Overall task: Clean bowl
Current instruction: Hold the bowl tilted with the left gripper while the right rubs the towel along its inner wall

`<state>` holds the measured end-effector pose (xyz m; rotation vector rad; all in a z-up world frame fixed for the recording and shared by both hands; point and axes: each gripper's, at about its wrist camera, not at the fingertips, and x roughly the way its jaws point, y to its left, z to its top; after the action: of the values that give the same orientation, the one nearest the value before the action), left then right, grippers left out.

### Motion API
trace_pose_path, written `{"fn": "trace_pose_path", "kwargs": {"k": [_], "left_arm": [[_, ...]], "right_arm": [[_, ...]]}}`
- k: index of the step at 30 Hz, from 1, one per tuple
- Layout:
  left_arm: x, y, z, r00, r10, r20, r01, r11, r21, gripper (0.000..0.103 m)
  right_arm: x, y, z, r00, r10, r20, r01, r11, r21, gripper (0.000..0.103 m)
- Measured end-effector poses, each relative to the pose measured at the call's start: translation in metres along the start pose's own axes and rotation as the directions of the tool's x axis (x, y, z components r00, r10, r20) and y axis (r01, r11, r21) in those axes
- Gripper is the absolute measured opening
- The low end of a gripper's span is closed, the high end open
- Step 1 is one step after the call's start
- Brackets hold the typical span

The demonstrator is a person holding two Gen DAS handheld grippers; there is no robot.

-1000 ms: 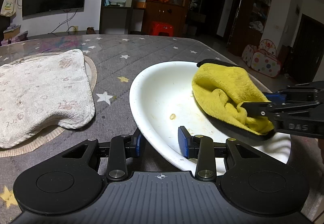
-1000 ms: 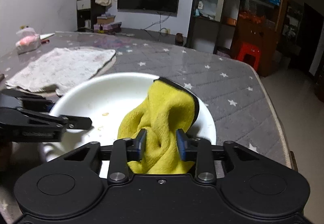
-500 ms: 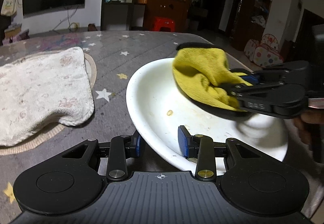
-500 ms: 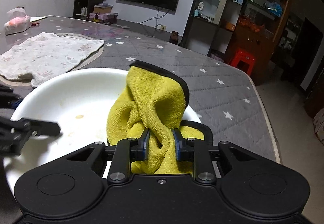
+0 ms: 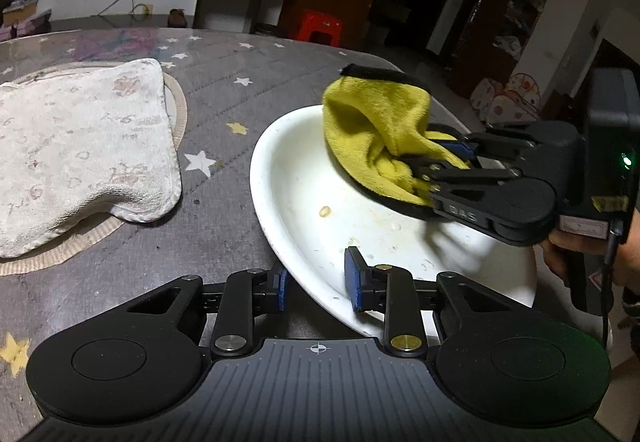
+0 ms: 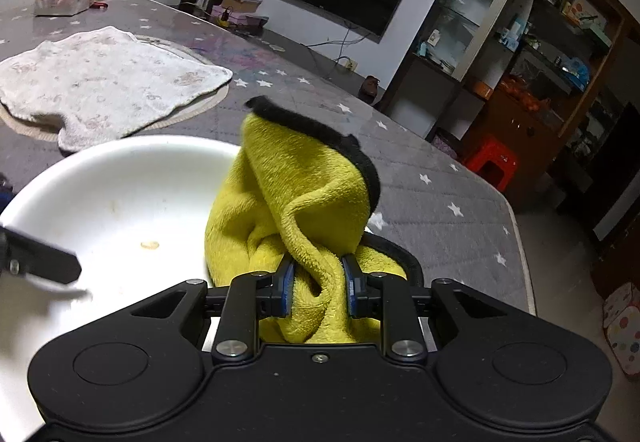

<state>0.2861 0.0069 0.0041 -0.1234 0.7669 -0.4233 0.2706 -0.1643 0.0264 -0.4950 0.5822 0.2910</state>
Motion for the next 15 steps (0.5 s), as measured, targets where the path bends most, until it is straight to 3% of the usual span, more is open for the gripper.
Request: {"fn": "trace_pose_path", "kwargs": {"k": [15], "left_arm": [[0.021, 0.004, 0.029, 0.997, 0.074, -0.018, -0.072, 0.991, 0.113, 0.023]], "right_arm": [[-0.046, -0.005, -0.030, 0.998, 0.056, -0.041, -0.053, 0.995, 0.080, 0.026]]}}
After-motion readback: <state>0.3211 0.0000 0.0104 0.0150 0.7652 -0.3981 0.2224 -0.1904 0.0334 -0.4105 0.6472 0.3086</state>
